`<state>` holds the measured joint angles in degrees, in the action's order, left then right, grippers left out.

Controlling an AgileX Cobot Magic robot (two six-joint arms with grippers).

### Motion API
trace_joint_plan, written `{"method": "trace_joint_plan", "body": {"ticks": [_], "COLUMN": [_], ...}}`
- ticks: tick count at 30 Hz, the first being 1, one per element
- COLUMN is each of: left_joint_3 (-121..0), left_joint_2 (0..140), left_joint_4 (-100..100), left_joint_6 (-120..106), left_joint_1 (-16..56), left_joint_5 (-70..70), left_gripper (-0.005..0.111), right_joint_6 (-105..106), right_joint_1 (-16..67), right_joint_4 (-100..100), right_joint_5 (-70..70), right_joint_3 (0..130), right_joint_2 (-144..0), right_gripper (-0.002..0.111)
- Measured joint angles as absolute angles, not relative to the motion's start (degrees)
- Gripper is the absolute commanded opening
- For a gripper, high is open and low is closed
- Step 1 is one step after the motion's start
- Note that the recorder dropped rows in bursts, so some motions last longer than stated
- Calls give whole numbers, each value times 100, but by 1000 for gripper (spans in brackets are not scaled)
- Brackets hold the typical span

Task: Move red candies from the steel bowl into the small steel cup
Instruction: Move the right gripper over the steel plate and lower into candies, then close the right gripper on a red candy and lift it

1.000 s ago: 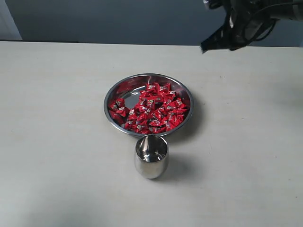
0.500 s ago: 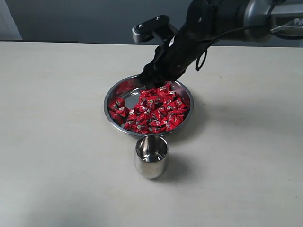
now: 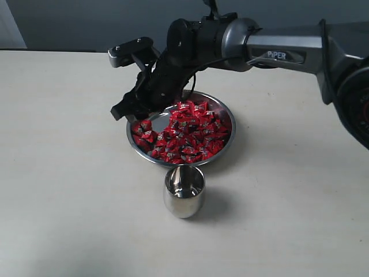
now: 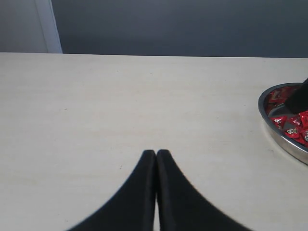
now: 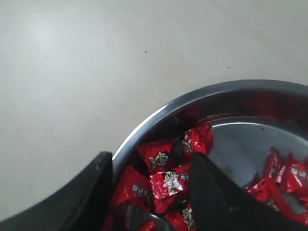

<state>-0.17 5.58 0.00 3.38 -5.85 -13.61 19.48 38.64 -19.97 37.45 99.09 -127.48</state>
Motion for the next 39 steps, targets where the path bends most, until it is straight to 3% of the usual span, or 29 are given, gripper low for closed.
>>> {"method": "trace_joint_plan", "body": {"ticks": [32,34,35,37,39], "left_joint_3": [-17,-17,-17,-17,-17], "left_joint_2": [558,558,558,558,558], "left_joint_4": [0,0,0,0,0], "left_joint_6": [338,338,338,338,338], "left_joint_1": [-585,-585,-585,-585,-585], "left_joint_5": [-1361,-1361,-1361,-1361,-1361], "left_gripper": [0,0,0,0,0], "right_joint_6": [1221,1205,1205,1200,1200], "right_joint_1": [3864,3864,3864,3864,3864], "right_joint_4": [-1367,-1367,-1367,-1367,-1367], "right_joint_5": [3977,3941,3941,3954,3954], "right_joint_3": [10071,10071,10071,10071,10071], "right_joint_2": [-13298,-13298,-13298,-13298,-13298], "right_gripper": [47,40,27,12,5]}}
